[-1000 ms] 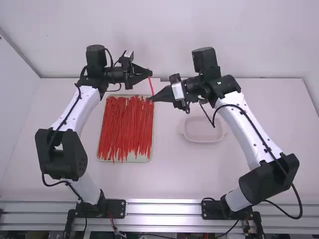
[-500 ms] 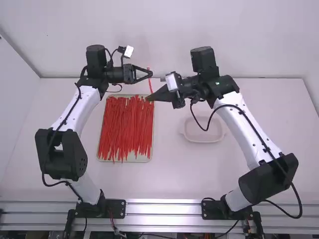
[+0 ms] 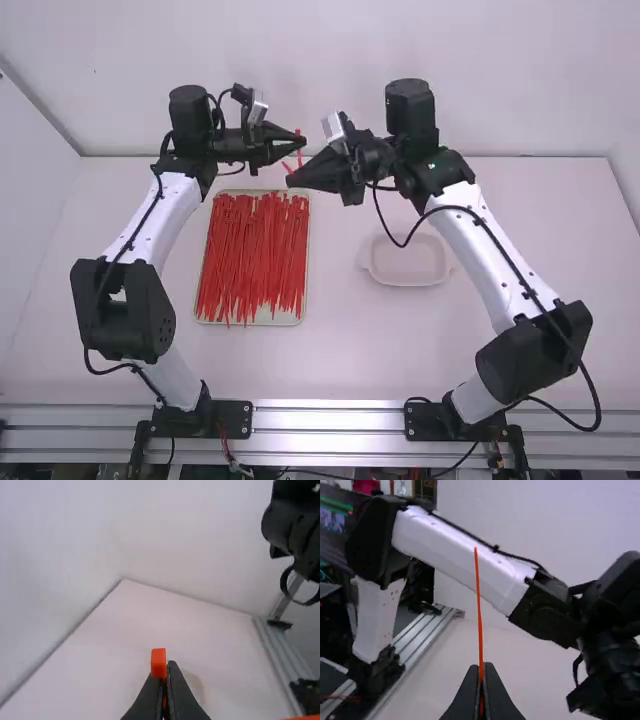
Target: Fasten the cable tie
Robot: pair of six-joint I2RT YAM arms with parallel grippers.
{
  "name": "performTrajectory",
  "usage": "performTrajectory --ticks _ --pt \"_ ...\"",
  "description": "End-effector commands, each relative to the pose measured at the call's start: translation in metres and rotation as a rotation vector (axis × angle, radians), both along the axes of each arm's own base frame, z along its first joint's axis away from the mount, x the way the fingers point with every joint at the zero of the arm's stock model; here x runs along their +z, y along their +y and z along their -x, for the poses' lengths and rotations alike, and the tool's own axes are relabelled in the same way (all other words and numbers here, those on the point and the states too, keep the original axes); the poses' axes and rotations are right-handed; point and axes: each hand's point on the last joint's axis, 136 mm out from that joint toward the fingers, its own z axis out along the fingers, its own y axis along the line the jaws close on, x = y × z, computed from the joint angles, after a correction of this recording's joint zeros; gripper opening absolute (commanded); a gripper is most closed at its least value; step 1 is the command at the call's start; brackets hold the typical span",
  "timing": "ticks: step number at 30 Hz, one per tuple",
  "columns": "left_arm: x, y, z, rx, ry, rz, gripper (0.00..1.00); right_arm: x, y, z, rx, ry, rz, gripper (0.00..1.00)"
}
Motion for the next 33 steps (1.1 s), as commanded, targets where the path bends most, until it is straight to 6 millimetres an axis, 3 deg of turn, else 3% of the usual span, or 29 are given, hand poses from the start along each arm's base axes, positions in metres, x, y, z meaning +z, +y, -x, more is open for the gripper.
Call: performTrajectory --ticks 1,7,13,18,27,33 --pt "0.008 0.003 -0.01 0.036 -0.135 -0.03 0.02 0.019 -0.002 -0.005 -0.037 0.155 0.032 0.0" --pt "0.012 0.003 -0.011 0.04 -0.191 -0.033 0.02 0.036 0.004 -0.046 -0.27 0.307 0.019 0.0" --pt "0.012 0.007 -0.013 0.046 -0.255 -0.052 0.02 0.034 -0.006 -0.061 -0.321 0.431 0.027 0.0" --pt "0.008 0.011 -0.025 0.121 -0.25 -0.075 0.02 0.014 -0.015 -0.061 -0.283 0.569 0.095 0.0" --pt "0.006 0.013 -0.025 0.111 -0.373 -0.116 0.02 -0.018 -0.001 -0.045 -0.28 0.641 0.196 0.0" --pt "0.006 0.017 -0.026 0.117 -0.423 -0.132 0.02 -0.053 -0.009 -0.047 -0.303 0.739 0.252 0.0"
